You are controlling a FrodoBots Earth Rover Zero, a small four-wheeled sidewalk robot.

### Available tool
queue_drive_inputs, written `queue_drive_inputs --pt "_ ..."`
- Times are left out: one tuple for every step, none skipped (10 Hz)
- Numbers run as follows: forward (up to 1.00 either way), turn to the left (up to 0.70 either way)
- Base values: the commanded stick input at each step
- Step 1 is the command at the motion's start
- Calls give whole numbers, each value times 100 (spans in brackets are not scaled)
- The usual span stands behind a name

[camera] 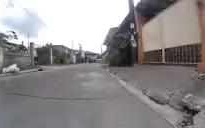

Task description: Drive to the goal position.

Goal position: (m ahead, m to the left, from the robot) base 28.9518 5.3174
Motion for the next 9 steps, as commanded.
queue_drive_inputs --pt "100 -13" --pt "100 6" --pt "100 6" --pt "100 6" --pt "100 6" --pt "100 6" --pt "100 6" --pt "100 6" --pt "100 6"
